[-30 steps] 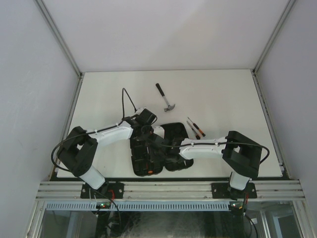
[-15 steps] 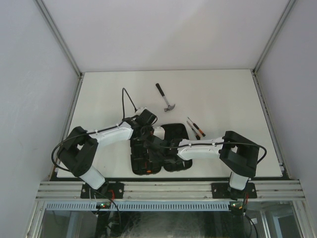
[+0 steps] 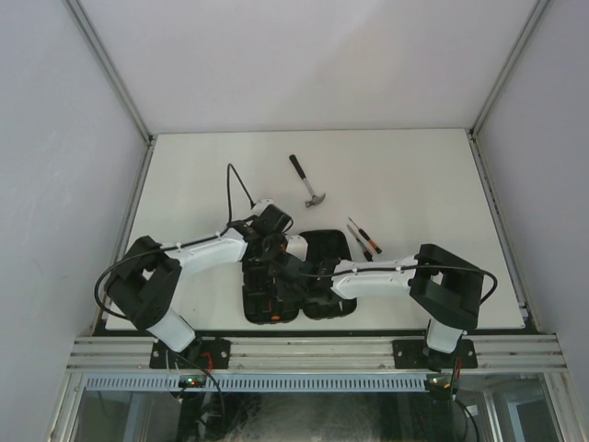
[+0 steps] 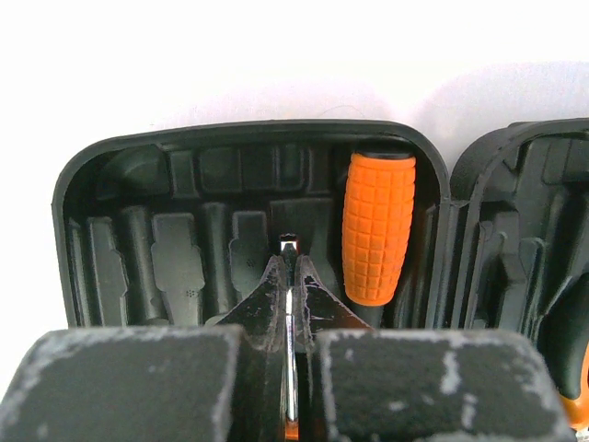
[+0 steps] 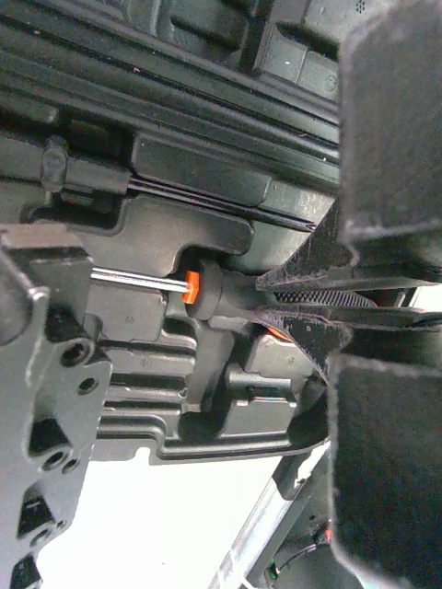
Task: Sort the tools into containers
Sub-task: Place the screwdriver in the storage box.
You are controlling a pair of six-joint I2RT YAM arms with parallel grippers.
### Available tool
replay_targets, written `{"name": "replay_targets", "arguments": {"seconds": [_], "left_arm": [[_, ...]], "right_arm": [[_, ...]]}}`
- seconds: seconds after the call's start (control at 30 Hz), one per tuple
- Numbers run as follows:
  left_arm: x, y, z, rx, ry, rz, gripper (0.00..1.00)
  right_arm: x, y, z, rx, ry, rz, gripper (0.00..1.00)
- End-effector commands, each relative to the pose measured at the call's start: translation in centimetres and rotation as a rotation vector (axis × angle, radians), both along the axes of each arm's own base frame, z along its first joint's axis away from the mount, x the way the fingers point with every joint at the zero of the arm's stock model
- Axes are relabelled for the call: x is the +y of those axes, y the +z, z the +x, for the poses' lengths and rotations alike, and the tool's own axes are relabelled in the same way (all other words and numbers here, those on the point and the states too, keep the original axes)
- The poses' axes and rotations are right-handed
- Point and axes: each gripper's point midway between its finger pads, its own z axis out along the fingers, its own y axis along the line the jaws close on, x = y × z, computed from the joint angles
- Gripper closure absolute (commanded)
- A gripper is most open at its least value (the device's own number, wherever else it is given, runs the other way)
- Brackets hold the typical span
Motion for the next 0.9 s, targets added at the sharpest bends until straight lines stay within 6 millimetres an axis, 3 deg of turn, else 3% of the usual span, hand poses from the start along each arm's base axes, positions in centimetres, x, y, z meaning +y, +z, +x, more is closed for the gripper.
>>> {"name": "replay_targets", "arguments": {"seconds": [0.0,0.23,0.37,0.47,0.57,0.7,0.87], "left_arm": [[1.7,-4.9,-5.5,0.208,-0.017,0.052,1.0],[1.1,-0.8,-3.3,0.103,-0.024,0.041,0.94],[1.4,1.1,-2.3,0.057,-0.014,0.048,0.91],[1.7,1.7,-2.1,0.036,-0.017,0.053,0.84],[1.8,2.3,-1.9,0.023,-0.03,0.056,0.76],[1.6,4.2,-1.2,-0.034,-0.056,0.039,0.71],[1.0,6.8,0.1,-0.117,-0.131,0.036,0.66]], "right_arm": [[-9.3,-4.9,-3.7,0.117,0.125,-0.378,1.0],[-3.1,1.1,-2.3,0.032,0.229,-0.087,0.92],[-1.5,4.6,-1.8,-0.035,0.27,0.025,0.81],[-1.0,7.2,-1.5,-0.091,0.282,0.086,0.76],[-1.8,8.7,-1.0,-0.142,0.261,0.087,0.75],[-4.3,9.6,0.0,-0.21,0.182,0.045,0.72],[-8.5,8.4,1.0,-0.196,0.09,-0.037,0.66]]}}
